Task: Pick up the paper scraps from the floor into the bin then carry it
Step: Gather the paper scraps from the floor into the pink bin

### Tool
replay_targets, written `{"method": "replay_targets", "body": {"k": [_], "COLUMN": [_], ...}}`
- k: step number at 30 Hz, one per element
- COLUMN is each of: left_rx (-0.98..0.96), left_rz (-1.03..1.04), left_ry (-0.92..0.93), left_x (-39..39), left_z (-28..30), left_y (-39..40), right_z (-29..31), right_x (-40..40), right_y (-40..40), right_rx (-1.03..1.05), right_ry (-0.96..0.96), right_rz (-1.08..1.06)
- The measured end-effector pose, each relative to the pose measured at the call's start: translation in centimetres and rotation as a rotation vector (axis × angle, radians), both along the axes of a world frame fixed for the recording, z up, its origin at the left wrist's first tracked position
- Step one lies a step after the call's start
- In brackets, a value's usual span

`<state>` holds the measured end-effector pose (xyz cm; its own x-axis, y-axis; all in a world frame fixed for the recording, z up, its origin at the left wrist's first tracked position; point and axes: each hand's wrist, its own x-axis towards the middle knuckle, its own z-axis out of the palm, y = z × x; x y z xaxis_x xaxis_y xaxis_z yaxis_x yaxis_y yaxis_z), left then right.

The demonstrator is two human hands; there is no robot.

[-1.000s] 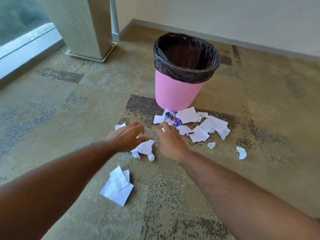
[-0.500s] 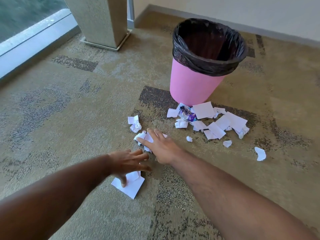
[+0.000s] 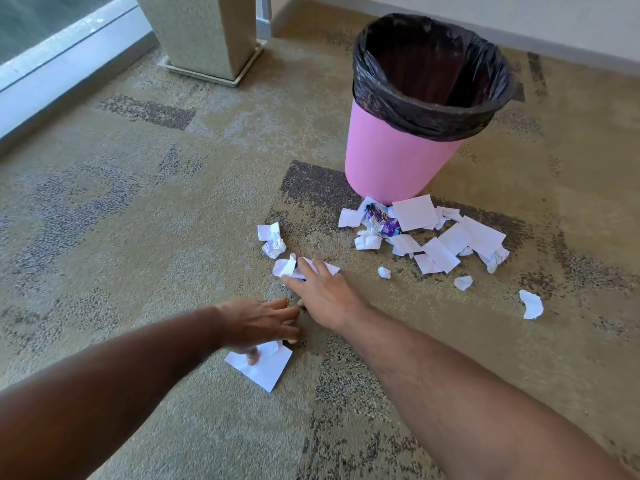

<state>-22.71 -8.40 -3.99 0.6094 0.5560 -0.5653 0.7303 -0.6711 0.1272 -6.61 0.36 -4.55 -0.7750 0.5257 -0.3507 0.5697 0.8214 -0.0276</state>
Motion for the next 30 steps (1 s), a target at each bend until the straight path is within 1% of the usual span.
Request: {"method": "replay_targets", "body": {"k": [4,8,11,14,17,19,22,25,27,30], "left_rx": [-0.066,-0.120,-0.151,-0.166,-0.142,-0.106,-0.024,0.115,0.242,0.472], "left_rz": [0.063,0.157,0.314,0.489,0.625,0.686,0.798,0.918,0.992,1.119], "left_ry": [-0.019,-0.024,-0.068,-0.116,-0.168,-0.203,-0.268,-0.412,-0.552,-0.786], "left_x": [-0.1,-0.2,-0.5,-0.7,-0.5,-0.4,-0.4,-0.1,0.5,2.0], "left_z": [-0.1,-0.5,-0.6,-0.1,0.5,0.8,1.6,3.1,5.0,9.2], "left_y": [-0.4,-0.6,-0.3,0.6,1.9,2.7,3.9,5.5,7.0,10.4], "right_z": [-0.3,0.1,0.4,0.5,0.3,0.4,1.2,2.6,4.8,9.2], "right_x": [0.6,1.7,2.4,3.1,3.9,4.2,4.7,5.4,5.7,5.5], "right_y": [0.0,-0.1,-0.3,-0.1,0.1,0.5,1.7,3.3,4.3,6.4], "right_rx": [0.030,0.026,0.024,-0.031,-0.077,-0.113,-0.227,-0.298,-0.275,-0.101], "right_ry": [0.105,0.133,0.171,0.196,0.250,0.289,0.382,0.504,0.656,0.941], "right_rz": [0.003,0.001,0.001,-0.014,-0.150,-0.265,-0.511,-0.646,-0.679,-0.676]}}
